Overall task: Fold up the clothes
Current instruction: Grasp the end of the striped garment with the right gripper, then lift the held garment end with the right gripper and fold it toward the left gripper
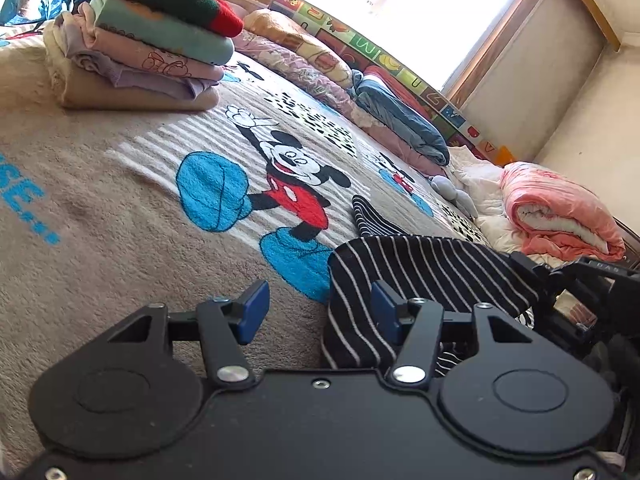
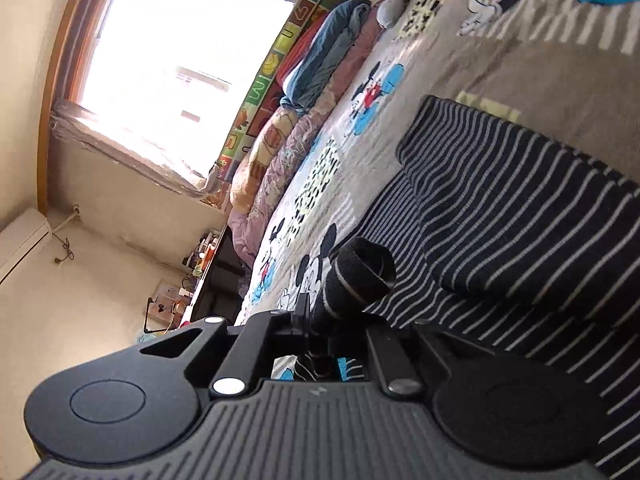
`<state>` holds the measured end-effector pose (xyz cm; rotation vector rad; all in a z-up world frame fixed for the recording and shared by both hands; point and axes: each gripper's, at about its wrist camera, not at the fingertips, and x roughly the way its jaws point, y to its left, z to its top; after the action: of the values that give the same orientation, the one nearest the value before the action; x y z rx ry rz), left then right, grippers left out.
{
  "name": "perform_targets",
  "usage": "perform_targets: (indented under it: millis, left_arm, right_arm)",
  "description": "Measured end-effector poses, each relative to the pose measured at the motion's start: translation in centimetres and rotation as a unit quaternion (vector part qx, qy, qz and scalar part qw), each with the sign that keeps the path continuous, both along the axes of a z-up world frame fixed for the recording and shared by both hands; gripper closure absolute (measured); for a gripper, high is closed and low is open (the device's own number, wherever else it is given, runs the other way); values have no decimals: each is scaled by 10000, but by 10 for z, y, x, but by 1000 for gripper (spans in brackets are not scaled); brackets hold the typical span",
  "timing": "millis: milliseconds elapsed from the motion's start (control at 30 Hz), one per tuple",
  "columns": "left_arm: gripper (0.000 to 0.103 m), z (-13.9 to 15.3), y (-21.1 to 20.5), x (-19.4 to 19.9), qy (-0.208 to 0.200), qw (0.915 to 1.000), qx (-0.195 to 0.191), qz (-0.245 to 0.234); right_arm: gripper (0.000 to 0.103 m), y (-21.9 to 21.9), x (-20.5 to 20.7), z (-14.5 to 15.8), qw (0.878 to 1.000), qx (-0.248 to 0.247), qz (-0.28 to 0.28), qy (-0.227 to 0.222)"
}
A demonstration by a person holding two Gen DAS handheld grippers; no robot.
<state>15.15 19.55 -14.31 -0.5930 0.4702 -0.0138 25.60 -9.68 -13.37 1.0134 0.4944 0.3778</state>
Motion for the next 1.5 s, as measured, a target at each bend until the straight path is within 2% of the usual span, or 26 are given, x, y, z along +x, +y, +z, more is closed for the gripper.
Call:
perform_targets:
  millis: [200,333,600,767,1033,1200,1367,1500]
  left_arm:
    - [48,5,-5,-4,-234,9994,-96,-230]
    - [48,7,-13,-4,-314,9986,-60,-428]
    - [48,7,-36,-1,-303,9943,269,-990]
    - [49,9,-60,-1,-447,9858,688,-1463]
    - [68,5,-94,3,-487,9698,1381,-1949]
    - [68,4,-104,4,-540,9636,1545,-2112]
    - [68,2,-99,9,-529,9691,1169,-2107]
    - [68,2,-76,20,-365,9843,668,-1594]
  right_arm:
    - [96,-31,9,53,9952,-613,202,-740]
    - [96,-60,20,72,9946,-659,85,-799]
    - [96,-100,26,93,9915,-894,-10,-948]
    - [96,-116,25,92,9912,-929,-63,-937]
    - [96,-130,19,65,9949,-741,-101,-676]
    - [96,-136,19,55,9956,-764,-40,-545]
    - [96,-143,18,47,9963,-721,-25,-463]
    - [96,-146,15,43,9967,-664,33,-469]
